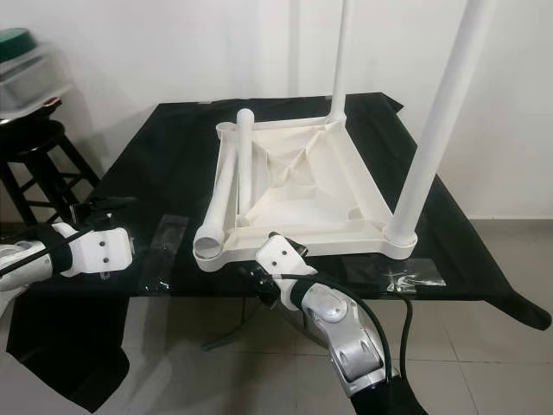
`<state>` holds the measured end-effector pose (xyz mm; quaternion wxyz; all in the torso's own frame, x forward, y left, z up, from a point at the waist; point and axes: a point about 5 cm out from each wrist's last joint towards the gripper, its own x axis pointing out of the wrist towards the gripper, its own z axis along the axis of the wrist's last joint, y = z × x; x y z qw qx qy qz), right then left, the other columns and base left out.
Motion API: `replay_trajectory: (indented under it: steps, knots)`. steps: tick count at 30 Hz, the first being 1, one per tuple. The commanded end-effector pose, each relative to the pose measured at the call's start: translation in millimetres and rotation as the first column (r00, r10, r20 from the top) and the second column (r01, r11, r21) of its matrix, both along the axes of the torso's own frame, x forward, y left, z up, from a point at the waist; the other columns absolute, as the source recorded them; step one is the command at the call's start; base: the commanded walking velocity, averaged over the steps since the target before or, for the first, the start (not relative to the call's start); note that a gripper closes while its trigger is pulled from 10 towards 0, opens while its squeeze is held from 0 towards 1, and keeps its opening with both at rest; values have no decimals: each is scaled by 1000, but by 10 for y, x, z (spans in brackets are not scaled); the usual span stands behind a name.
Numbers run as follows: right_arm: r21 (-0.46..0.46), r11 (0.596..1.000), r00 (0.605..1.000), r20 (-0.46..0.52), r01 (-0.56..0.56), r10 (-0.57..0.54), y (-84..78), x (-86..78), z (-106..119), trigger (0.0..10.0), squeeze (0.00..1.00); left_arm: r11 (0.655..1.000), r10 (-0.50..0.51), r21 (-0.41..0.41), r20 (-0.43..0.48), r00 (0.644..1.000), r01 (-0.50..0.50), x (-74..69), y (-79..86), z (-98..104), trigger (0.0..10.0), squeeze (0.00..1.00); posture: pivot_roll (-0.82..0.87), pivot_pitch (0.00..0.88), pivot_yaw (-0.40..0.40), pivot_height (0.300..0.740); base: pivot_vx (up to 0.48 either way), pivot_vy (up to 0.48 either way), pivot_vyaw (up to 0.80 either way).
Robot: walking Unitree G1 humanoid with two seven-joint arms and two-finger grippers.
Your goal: Building children table
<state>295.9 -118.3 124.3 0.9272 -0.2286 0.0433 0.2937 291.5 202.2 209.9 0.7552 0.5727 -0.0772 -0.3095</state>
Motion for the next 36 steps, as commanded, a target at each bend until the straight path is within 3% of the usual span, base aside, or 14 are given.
replay_trajectory:
  steps: [1, 3, 5, 11, 21, 36]
  knots:
    - [13, 998, 998, 8, 57, -57, -69, 43, 29, 10000, 0, 999, -31, -5, 0, 1000, 31, -12, -98, -50, 10000, 0, -62, 0, 69, 740, 0, 0, 0]
    - [59, 991, 993, 10, 118, -119, -161, 106, 100, 10000, 0, 996, -53, -67, 24, 998, 54, 18, -244, -52, 10000, 0, -73, 0, 70, 740, 0, 0, -663]
    - [73, 990, 992, 11, 123, -124, -170, 111, 116, 10000, 0, 993, -49, -104, 40, 998, 53, 39, -286, -33, 10000, 0, -80, 0, 74, 740, 0, 0, -622]
    - [61, 995, 996, 21, 81, -82, -114, 65, 107, 10000, 0, 975, 5, -223, 50, 999, 7, 96, -292, 44, 10000, 0, -84, 0, 75, 740, 0, 0, -194]
    - [76, 994, 997, 22, 75, -77, -83, 75, 116, 10000, 0, 969, 25, -248, 53, 998, -11, 106, -282, 80, 10000, 0, -77, 0, 69, 740, 0, 384, 0]
    - [109, 991, 997, 14, 75, -77, -68, 95, 149, 10000, 0, 973, -23, -227, 72, 997, 39, 73, -387, 79, 10000, 0, -71, 0, 68, 740, 0, 0, -800]
